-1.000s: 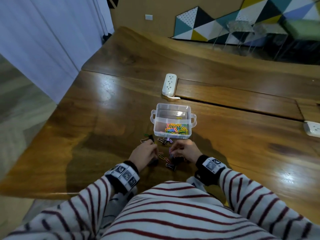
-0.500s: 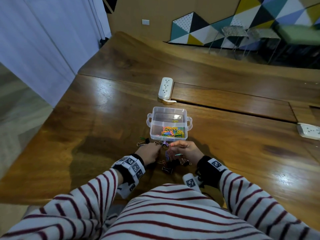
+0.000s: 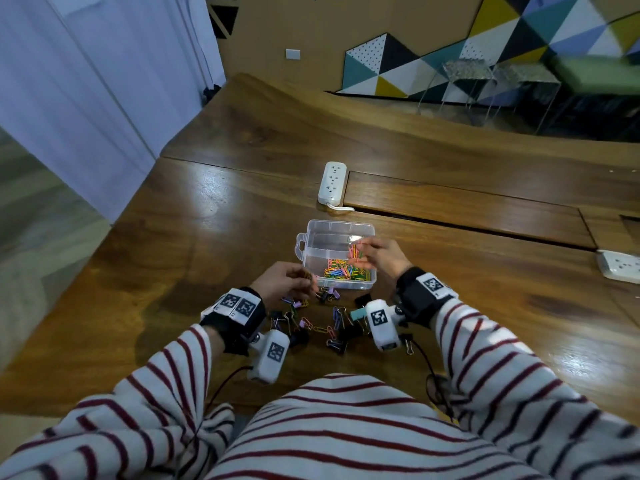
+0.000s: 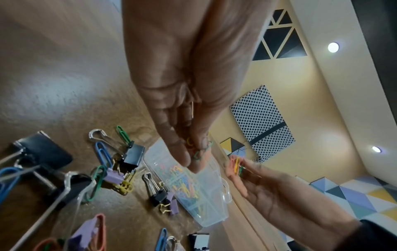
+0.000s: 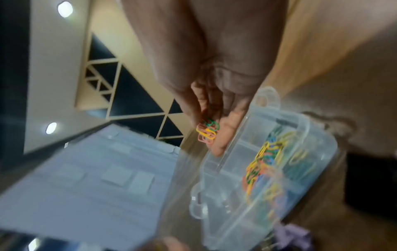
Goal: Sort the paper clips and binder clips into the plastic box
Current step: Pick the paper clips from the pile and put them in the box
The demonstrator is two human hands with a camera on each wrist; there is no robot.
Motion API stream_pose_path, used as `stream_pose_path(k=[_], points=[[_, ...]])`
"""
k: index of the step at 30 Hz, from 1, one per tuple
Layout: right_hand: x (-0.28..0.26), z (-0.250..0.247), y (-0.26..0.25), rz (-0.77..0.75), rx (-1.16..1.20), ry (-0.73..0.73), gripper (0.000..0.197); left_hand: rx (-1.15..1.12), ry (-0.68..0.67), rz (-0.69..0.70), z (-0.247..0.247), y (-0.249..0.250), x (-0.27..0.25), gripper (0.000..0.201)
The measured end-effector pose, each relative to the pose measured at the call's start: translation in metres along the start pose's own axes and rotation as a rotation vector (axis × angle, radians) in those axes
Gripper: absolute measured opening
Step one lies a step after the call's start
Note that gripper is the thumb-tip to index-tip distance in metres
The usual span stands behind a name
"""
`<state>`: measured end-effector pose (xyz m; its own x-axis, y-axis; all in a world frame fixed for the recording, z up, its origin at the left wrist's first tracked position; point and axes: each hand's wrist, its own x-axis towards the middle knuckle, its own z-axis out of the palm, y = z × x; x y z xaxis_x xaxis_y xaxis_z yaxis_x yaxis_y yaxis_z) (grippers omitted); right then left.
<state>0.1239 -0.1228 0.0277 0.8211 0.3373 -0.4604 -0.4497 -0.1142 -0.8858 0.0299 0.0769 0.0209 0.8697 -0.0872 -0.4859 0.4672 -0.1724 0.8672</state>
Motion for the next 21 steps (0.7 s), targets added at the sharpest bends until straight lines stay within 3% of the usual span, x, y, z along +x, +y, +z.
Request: stream_pose_path(k=[3,5,8,11,16,21], points=[[-0.003,0.002,0.002,-0.152,-0.806,0.019,0.031,0.064,0.043,-0.01,0.0,-0.001,0.005,0.025],[-0.013,0.006,0.014,-0.281,-1.14,0.005,0.033,0.117,0.086,0.013,0.001,0.001,0.007,0.027],[-0.029,0.009,0.039,-0.434,-1.249,-0.129,0.029,0.197,0.173,0.055,0.0,0.009,0.013,0.022],[-0.04,0.017,0.062,-0.491,-1.317,-0.288,0.025,0.282,0.213,0.067,-0.001,0.018,0.022,0.013],[-0.047,0.045,0.075,-0.291,-1.422,-0.388,0.043,0.428,0.218,0.105,0.002,0.026,0.041,0.011],[-0.054,0.053,0.083,-0.287,-1.535,-0.354,0.055,0.555,0.194,0.084,0.007,0.029,0.052,0.011]])
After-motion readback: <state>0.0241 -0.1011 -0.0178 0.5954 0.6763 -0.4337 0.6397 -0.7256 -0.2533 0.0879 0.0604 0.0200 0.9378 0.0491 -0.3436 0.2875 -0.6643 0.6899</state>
